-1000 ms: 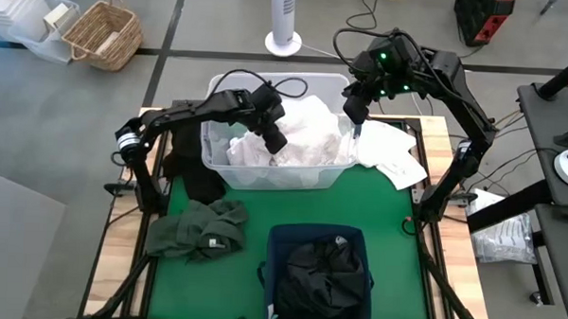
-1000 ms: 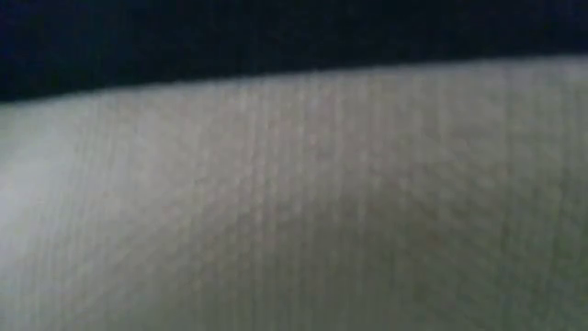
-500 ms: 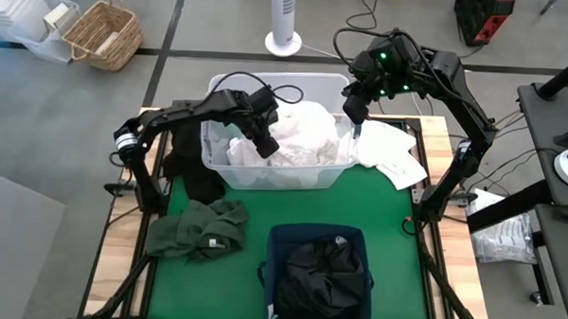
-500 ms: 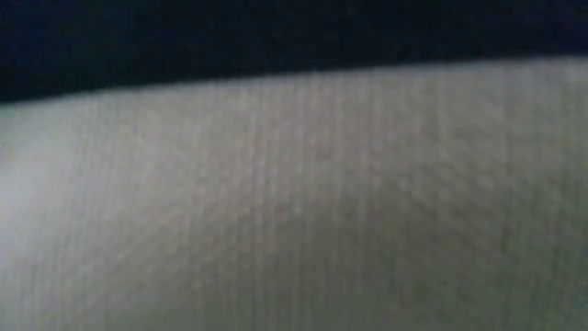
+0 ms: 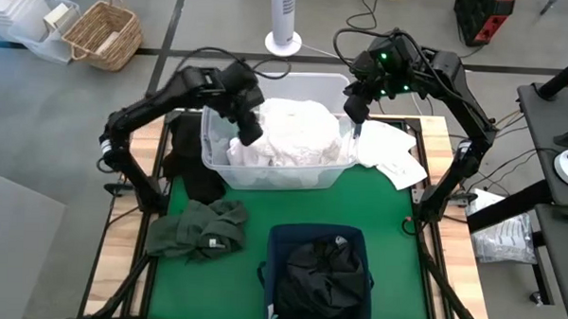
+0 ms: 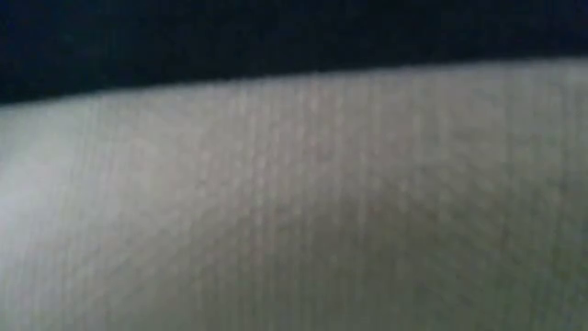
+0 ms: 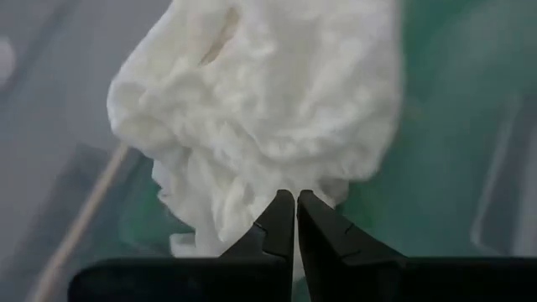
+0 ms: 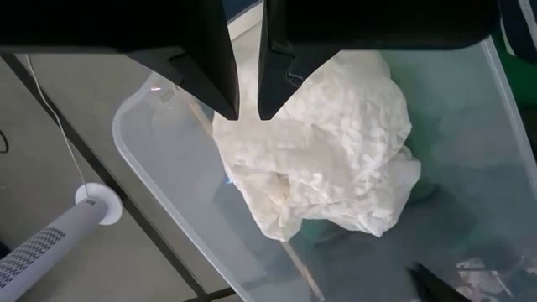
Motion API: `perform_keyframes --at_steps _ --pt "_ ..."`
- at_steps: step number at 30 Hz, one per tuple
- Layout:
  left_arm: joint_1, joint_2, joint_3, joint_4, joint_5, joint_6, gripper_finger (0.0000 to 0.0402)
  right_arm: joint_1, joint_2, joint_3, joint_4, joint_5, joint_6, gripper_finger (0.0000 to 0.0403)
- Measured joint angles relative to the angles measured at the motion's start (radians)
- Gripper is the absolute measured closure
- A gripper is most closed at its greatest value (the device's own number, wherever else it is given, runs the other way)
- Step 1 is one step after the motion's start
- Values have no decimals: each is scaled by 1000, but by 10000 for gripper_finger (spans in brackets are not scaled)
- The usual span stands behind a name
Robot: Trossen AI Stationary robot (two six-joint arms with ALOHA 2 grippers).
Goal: Sort clothes
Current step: Put the green polo shirt into the blue laundry bin
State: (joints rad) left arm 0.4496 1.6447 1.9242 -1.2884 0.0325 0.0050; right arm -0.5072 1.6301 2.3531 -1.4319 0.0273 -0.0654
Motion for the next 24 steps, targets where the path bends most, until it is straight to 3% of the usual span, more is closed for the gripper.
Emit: perform_keyframes --at_steps 5,9,16,24 --pt "-70 -76 118 -95 5 120 401 1 -40 0 0 0 2 365" --pt "-124 -164 138 -102 5 120 401 1 -70 0 0 -1 1 365" --pt "-217 -330 5 -115 5 -73 401 1 -111 0 3 -1 4 365" --pt "-429 -481 -228 -119 7 -173 401 1 -109 0 10 -2 3 365"
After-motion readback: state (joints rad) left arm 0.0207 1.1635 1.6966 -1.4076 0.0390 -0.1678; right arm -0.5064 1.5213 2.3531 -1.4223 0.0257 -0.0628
